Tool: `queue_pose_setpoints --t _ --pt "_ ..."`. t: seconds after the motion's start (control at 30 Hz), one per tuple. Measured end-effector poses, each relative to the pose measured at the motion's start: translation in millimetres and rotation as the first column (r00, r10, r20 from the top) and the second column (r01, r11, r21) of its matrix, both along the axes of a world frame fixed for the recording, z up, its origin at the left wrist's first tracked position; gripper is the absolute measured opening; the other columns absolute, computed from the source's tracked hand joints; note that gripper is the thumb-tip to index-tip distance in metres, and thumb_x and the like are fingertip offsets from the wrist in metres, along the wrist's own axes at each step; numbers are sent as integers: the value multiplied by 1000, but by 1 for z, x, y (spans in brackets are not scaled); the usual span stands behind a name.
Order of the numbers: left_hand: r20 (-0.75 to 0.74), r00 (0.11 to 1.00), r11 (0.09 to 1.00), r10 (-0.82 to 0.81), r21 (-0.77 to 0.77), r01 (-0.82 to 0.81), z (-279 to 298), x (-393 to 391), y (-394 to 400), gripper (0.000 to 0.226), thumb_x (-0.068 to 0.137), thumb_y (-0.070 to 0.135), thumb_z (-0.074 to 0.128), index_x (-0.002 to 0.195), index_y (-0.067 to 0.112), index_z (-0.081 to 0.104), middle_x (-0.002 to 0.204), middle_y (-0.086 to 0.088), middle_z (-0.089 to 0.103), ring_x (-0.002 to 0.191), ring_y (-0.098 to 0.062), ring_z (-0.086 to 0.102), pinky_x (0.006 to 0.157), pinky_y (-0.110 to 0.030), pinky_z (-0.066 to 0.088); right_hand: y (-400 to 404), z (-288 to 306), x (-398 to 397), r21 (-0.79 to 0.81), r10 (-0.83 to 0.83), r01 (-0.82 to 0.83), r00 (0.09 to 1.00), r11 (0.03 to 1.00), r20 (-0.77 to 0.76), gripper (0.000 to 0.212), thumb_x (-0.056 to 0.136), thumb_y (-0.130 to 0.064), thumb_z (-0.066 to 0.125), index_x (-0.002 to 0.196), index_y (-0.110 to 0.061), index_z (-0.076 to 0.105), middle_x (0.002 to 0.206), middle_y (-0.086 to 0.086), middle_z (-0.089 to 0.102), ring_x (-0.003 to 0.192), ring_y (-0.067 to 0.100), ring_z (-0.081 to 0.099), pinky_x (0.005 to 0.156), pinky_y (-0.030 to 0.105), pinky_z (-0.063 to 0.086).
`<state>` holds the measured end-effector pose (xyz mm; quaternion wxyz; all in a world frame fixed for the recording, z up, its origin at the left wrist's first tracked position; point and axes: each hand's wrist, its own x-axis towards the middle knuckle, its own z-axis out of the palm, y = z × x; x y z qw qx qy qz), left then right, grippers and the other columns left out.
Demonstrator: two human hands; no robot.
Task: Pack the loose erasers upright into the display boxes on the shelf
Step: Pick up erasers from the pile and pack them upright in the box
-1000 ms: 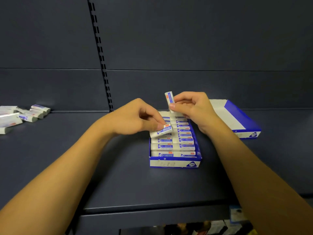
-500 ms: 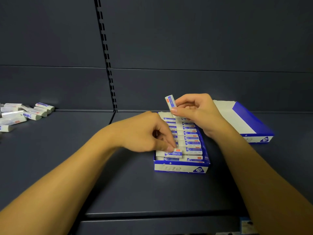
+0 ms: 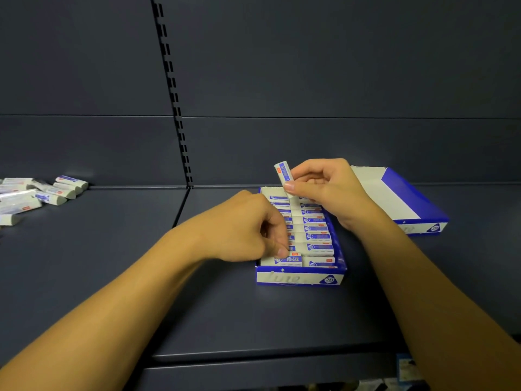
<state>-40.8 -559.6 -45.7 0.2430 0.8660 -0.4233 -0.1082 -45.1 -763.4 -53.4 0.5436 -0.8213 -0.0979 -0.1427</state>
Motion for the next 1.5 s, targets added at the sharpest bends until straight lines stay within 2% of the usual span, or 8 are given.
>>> queue_pose_setpoints --t 0.63,0.7,0.8,1.0,1.13,1.27,1.4,1.5 --pt "57 998 999 -20 -42 22 3 3 6 10 85 26 80 80 28 71 81 11 71 76 -7 63 68 -19 49 2 1 -2 49 48 -48 999 998 0 14 83 -13 78 90 -21 68 87 3 77 82 20 75 67 24 57" --pt "83 996 985 19 -172 -5 7 9 13 11 82 23 82 78 28 72 79 9 70 73 -12 62 67 -25 51 1 2 -4 65 71 -71 997 995 11 14 83 -12 77 90 -20 68 89 6 76 83 23 75 70 27 59" --pt "152 976 941 158 -324 -101 5 23 22 14 82 19 81 77 27 71 77 9 67 68 -9 58 62 -17 44 0 3 -6 57 90 -90 996 994 -6 14 85 -12 75 96 -11 67 95 8 76 88 27 75 80 38 60" --pt "360 882 939 305 -268 -216 -18 46 24 11 84 21 78 77 23 70 75 10 63 74 -6 57 65 -7 39 -1 5 -10 160 137 -128 990 979 -45 41 77 -22 78 105 2 61 102 10 76 97 28 74 88 50 58" --pt "343 866 916 365 -299 -267 -20 52 26 11 85 22 76 76 23 69 75 10 61 70 -1 55 63 -7 39 -3 3 -10 278 191 -171 980 945 -48 30 74 -26 81 95 -9 67 104 20 72 98 39 69 88 57 48" --pt "360 864 925 352 -274 -263 -25 54 26 11 85 21 75 76 23 69 74 12 59 68 1 55 63 -6 38 -7 4 -14 308 220 -196 974 931 -44 32 77 -23 78 99 -3 67 99 21 72 89 44 61 77 46 46" --pt "403 851 936 336 -239 -257 -27 57 25 11 87 22 74 78 23 68 74 14 56 67 -1 54 61 -7 35 -13 10 -20 252 227 -206 972 946 -56 37 82 -11 77 117 -7 64 91 17 74 79 22 69 54 24 46" --pt "419 847 940 326 -243 -242 -27 56 25 9 86 22 74 80 22 68 76 13 57 69 -1 54 62 -7 34 -16 13 -23 201 234 -216 969 955 -73 30 77 -7 80 101 -13 63 94 24 74 77 23 71 49 24 43"
